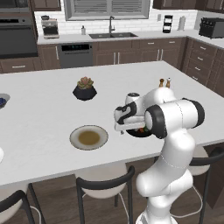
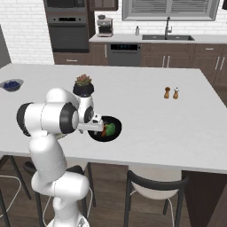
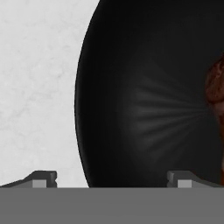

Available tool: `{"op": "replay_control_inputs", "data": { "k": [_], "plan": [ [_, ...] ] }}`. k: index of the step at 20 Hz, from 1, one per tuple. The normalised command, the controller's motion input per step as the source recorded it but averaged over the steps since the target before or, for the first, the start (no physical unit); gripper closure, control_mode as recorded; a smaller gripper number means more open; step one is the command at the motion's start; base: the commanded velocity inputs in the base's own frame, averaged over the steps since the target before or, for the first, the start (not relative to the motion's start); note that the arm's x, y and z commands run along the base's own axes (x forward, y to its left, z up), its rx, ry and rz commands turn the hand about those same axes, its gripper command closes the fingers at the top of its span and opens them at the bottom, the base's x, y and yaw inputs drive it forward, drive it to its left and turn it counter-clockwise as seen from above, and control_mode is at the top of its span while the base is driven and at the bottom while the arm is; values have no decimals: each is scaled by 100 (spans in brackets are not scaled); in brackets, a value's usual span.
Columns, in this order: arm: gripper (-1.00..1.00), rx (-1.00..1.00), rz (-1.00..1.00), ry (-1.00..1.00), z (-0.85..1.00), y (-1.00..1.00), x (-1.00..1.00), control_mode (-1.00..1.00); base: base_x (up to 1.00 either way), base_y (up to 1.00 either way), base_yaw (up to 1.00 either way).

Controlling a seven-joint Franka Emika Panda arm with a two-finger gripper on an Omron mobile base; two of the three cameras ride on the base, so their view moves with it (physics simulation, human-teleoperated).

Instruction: Pick the chicken drumstick and broccoli from their plates and place them in the bowl. Then put the bowl in the fridge.

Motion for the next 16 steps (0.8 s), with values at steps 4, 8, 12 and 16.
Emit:
{"op": "replay_control_inputs", "data": {
  "k": [4, 8, 12, 16],
  "plan": [
    [100, 0, 0, 0, -6, 0, 0, -100, 0, 0, 0],
    [100, 0, 0, 0, 0, 0, 0, -100, 0, 0, 0],
    [100, 0, 0, 0, 0, 0, 0, -100, 0, 0, 0],
    [100, 1, 0, 1, 1, -5, 0, -100, 0, 0, 0]
  ]
}}
